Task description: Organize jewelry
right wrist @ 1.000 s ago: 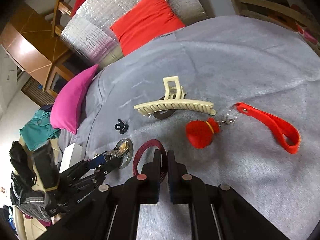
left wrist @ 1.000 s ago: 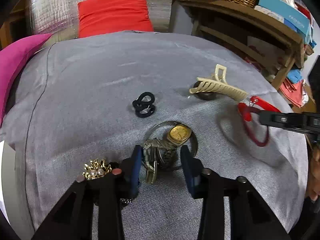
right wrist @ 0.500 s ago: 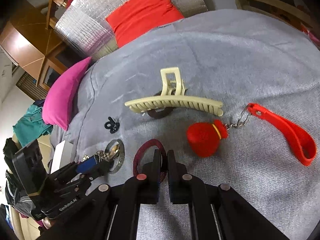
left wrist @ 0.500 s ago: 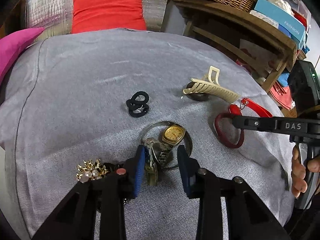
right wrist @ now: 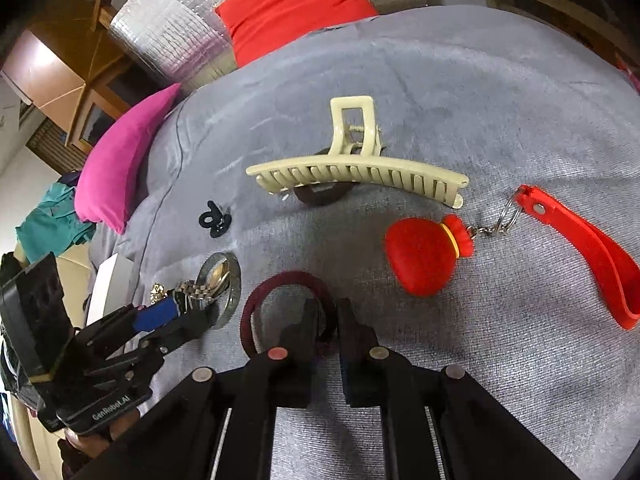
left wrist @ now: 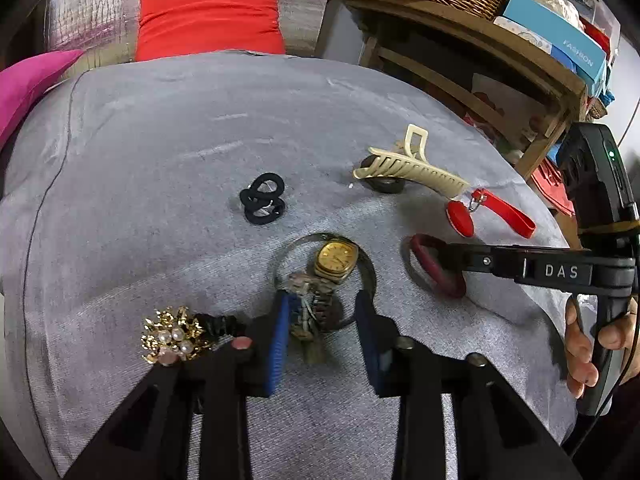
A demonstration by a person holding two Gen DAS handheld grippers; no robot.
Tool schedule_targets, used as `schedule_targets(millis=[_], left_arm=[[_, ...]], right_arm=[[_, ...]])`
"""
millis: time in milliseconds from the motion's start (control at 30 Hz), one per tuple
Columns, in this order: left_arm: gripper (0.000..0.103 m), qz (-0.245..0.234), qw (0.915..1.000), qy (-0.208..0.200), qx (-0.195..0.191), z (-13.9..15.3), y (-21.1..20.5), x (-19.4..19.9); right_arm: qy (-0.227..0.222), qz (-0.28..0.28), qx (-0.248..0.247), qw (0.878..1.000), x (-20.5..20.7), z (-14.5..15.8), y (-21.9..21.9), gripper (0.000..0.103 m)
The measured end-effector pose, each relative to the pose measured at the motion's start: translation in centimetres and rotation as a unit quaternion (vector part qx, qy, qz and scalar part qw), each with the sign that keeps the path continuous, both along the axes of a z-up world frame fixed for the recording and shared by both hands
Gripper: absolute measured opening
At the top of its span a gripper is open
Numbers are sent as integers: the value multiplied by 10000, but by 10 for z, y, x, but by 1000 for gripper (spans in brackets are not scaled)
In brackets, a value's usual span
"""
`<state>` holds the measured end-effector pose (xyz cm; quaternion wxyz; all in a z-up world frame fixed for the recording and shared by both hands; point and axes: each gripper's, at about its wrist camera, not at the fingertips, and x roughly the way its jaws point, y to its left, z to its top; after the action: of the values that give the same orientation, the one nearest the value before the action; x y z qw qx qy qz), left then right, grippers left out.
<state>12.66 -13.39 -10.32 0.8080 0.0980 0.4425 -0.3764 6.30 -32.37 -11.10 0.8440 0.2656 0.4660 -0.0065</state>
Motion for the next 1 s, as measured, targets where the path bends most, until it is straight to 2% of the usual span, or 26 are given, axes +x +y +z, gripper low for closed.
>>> schedule_targets(millis=[133,333,633,733,867,1000], left_arm=[[12,80,10000,7,-11,1,2,2],[11,70,9994,-30,-339,14,7,-3],[11,-17,9939,-496,-985,68,24,-31],[11,-71,9922,-422,-1168,75,29,-38],[10,32,9910,-460,-1256,85,40,-45],[10,332,9888,-627,-1316,98,68,-55]], right_arm=[[11,54,-147,9999,2,1,3,9],[-240,-22,-314,9992,-5,14,1,7],[-490,-132,-317,9982,-18,31,-2,7],[-542,-157,-249,9981,-24,34,-1,7],[-691,-118,-259,9972,-31,42,8,7],[-858,-143,-188,9960,-37,51,11,7]])
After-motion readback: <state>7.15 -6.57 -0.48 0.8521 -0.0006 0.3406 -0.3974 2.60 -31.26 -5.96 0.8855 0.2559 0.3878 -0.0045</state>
